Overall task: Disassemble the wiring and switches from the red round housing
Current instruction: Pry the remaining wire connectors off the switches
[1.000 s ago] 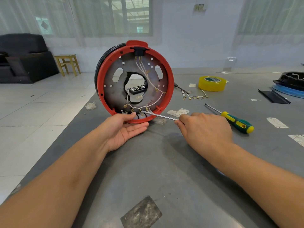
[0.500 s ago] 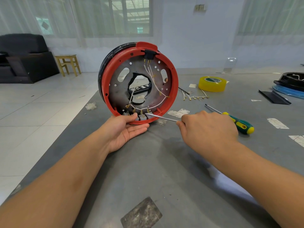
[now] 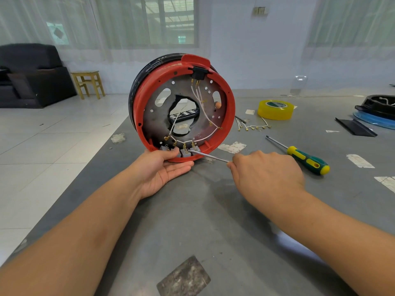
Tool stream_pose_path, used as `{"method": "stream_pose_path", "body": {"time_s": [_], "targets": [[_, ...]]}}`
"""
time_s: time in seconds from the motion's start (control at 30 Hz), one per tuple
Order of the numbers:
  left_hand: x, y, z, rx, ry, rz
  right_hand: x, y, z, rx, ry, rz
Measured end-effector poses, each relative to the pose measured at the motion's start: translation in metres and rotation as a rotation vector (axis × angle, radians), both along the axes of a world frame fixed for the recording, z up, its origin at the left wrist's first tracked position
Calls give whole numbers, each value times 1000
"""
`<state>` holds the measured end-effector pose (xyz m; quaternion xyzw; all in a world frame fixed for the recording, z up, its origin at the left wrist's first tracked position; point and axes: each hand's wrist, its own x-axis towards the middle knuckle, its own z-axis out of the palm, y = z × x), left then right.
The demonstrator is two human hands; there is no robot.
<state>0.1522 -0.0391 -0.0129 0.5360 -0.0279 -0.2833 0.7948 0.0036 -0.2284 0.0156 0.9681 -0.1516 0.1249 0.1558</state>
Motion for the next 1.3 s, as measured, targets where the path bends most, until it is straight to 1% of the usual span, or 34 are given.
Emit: {"method": "stream_pose_path", "body": {"time_s": [0.17,0.37,0.53,0.8,1.3], "targets": [[1,0,0,-13,28,3,-4,2,-3,57,15,27],[0,0,0,-15,29,11,-6,1,-8,25,77,163],[1,0,1,-19,43,9,-2,-3,-10,70,164,268],[3,2,1,-32,80,16,0,-4,-6,258,180,250],[3,1,1,-97,100,45,0,7,-11,300,109,212]]}}
